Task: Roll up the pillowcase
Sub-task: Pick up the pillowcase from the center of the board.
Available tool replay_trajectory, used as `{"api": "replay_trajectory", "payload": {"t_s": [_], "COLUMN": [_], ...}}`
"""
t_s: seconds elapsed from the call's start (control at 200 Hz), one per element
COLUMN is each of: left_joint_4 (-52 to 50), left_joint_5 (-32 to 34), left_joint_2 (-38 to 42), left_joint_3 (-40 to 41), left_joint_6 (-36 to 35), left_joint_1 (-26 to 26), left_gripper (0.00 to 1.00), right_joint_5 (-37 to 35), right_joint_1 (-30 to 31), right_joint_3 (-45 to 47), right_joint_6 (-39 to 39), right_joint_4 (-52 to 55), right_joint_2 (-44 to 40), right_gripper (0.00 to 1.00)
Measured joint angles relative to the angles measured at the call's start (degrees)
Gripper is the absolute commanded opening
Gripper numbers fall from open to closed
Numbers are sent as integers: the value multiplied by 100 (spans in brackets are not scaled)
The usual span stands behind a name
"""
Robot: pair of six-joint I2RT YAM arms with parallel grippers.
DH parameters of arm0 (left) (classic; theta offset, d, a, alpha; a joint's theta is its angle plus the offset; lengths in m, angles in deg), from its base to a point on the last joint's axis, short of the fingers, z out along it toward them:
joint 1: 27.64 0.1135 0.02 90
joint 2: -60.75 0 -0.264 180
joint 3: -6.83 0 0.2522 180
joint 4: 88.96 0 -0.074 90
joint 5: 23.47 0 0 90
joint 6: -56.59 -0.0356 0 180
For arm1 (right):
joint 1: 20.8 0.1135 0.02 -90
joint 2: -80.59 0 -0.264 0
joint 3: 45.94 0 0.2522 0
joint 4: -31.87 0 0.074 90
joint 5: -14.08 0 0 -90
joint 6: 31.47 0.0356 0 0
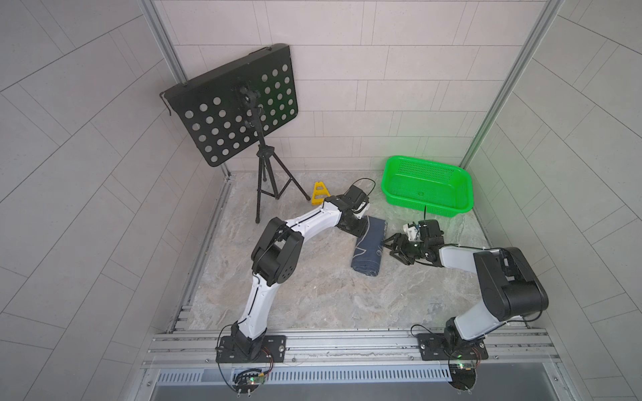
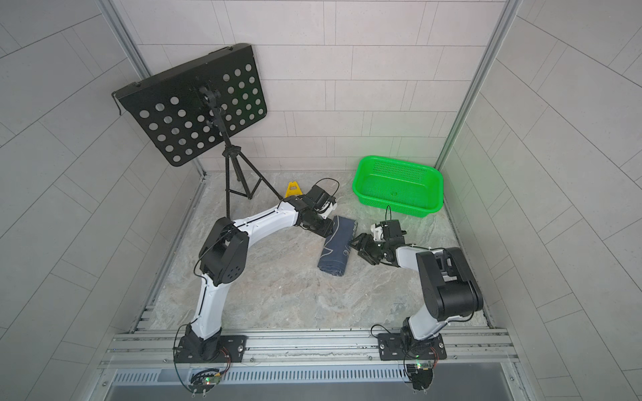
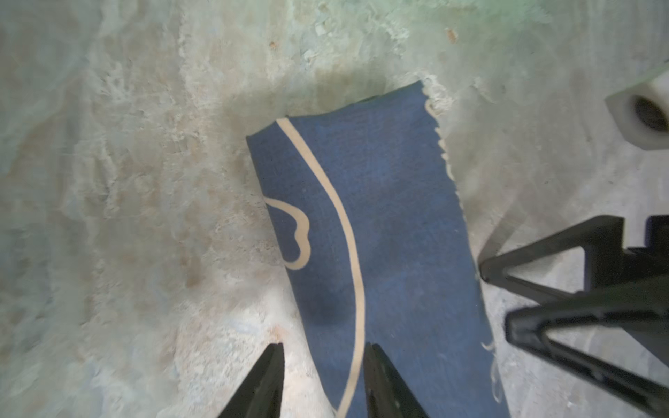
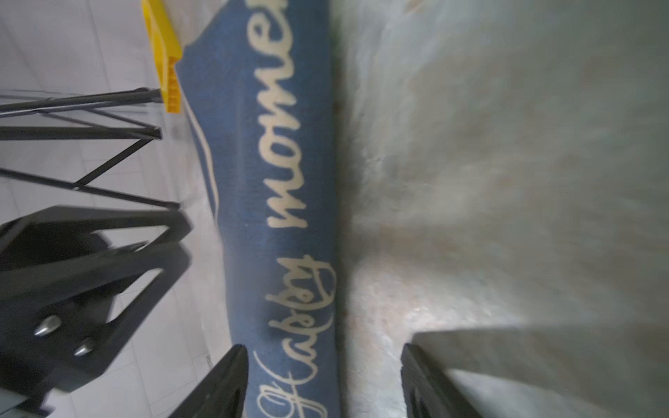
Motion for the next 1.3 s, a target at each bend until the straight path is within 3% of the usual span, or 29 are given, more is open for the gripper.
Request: {"api": "replay_trajectory", "payload": {"t_s": [0.305,0.47,0.845,1.046,1.301], "left_joint_4": [9,9,-48,-293,-330], "left_joint_5": [-96,-133,-205,-289,-199], "left_joint_2": [-472,-514,-514,-175,1349], "left_joint_3": [-205,-205,-205,-205,-203], "left_joint_6": [7,4,11,101,212], "left_joint_1": [-13,-13,11,153,498], "left_gripper": [41,41,43,49,52], "right_joint_5": [433,629,645,616,243], "right_joint_1": [105,175,219,164,-247], "right_joint_3": [20,7,87,79,-859], "right_joint_6": [332,476,1108,1270,1084], "right_joint_4": [-1405,-2070,-2839,-2643,-1198], "right_joint_2": [693,1043,1504,1099,-332], "right_gripper": [70,64,6,1,0]}}
